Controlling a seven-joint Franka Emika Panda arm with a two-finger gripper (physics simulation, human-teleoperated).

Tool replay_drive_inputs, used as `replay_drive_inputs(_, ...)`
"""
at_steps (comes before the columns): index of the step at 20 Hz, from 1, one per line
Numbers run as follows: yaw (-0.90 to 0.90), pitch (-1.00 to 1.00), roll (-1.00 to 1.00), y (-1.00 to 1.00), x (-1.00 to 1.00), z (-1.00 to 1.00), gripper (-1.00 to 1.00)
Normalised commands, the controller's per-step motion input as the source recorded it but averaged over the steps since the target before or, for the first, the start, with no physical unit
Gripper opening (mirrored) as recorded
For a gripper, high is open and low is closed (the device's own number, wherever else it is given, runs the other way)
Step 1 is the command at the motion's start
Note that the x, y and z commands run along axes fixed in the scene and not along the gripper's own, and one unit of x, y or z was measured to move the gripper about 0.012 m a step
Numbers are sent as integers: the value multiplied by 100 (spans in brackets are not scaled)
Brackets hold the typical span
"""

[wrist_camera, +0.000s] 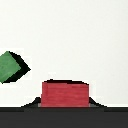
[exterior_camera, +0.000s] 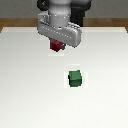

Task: Place the red cube on top of the green cube.

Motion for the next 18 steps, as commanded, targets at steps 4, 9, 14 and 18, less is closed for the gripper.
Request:
replay_drive_inputs(4, 0, 0, 0, 50, 0, 25, -100)
replay_drive_inputs(9, 0, 0, 0, 80, 0, 0, -100)
replay_drive_inputs(14, 0, 0, 0, 0, 60, 0, -100)
replay_drive_inputs(18, 0, 0, 0, 0, 100, 0, -100)
